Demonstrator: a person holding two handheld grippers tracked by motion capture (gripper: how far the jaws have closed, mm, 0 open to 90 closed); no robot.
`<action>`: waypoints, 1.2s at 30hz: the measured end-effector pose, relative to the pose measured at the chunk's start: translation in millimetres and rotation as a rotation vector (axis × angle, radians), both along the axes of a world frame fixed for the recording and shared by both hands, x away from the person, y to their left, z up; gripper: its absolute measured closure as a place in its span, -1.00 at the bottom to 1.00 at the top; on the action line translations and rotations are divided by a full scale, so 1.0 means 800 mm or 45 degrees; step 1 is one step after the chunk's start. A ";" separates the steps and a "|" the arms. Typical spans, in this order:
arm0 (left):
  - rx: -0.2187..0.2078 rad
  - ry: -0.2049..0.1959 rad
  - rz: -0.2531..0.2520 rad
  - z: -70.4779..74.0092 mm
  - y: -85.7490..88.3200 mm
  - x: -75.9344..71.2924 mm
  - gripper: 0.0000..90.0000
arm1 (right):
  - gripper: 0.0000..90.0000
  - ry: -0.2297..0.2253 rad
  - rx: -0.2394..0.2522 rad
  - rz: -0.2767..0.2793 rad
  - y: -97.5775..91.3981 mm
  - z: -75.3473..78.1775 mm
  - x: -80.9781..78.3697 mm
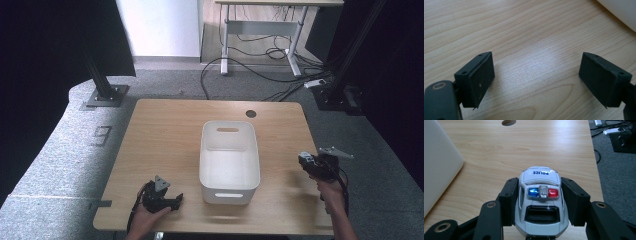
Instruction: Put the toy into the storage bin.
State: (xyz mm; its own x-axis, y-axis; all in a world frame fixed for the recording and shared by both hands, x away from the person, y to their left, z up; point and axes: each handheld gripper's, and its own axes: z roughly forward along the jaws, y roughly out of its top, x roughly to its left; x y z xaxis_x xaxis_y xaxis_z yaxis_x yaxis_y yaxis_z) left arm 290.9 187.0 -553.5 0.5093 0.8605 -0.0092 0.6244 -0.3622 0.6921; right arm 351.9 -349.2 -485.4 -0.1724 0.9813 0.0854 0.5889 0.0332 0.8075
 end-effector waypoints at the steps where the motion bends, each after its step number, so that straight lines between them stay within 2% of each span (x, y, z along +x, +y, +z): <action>1: 0.000 0.000 0.001 0.000 0.000 0.000 -0.71 | 0.12 -0.001 -0.001 0.003 0.001 0.000 0.000; 4: 0.000 0.000 0.002 0.000 0.000 0.000 -0.71 | 0.12 0.001 0.001 0.016 0.004 0.001 -0.002; 22: 0.000 0.000 -0.001 0.000 0.000 0.000 -0.71 | 0.11 -0.084 -0.007 0.075 0.022 0.028 -0.013; 36: 0.001 0.000 -0.005 0.000 0.000 0.000 -0.71 | 0.11 -0.123 -0.003 0.109 0.034 0.042 -0.017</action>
State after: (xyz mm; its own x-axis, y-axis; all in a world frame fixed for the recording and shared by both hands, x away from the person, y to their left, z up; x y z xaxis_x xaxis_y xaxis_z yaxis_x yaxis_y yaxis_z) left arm 291.2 187.3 -553.5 0.5124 0.8587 -0.0087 0.6232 -0.3649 0.6918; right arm 338.1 -321.9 -451.8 -0.2627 0.9629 0.0620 0.5032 0.0819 0.8603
